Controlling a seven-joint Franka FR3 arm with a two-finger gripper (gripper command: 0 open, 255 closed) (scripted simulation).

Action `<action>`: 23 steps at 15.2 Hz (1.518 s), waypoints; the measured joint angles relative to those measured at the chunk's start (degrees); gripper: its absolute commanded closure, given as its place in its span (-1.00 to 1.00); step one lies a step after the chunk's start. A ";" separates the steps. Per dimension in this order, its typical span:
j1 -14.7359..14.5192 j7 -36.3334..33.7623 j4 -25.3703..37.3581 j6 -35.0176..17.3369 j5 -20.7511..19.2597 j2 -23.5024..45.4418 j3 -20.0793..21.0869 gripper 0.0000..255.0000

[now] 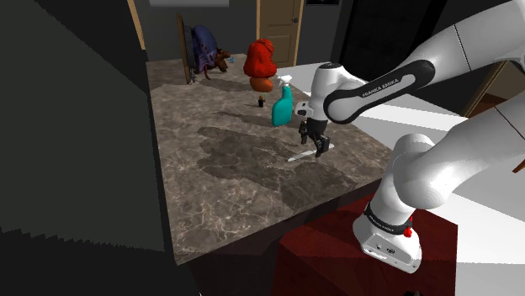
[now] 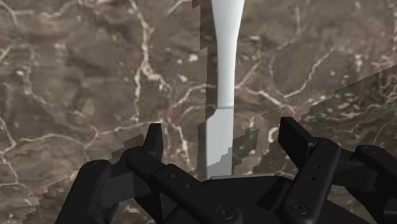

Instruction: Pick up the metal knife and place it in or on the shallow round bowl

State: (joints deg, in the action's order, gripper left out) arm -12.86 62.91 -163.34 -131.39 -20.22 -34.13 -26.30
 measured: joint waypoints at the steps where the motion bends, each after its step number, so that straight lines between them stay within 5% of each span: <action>1: 0.00 0.00 -0.02 -0.08 -0.01 0.05 -0.02 -1.00; 3: 0.00 0.00 -0.04 -0.13 -0.02 0.07 -0.03 -1.00; 4: 0.00 0.00 -0.04 -0.13 -0.02 0.07 -0.03 1.00; 14: 0.00 0.00 -0.04 -0.13 -0.02 0.07 -0.03 1.00; 23: -0.15 0.01 3.50 8.33 1.47 -4.91 2.15 1.00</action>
State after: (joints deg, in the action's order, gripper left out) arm -13.02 62.92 -159.83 -123.07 -18.75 -39.03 -24.15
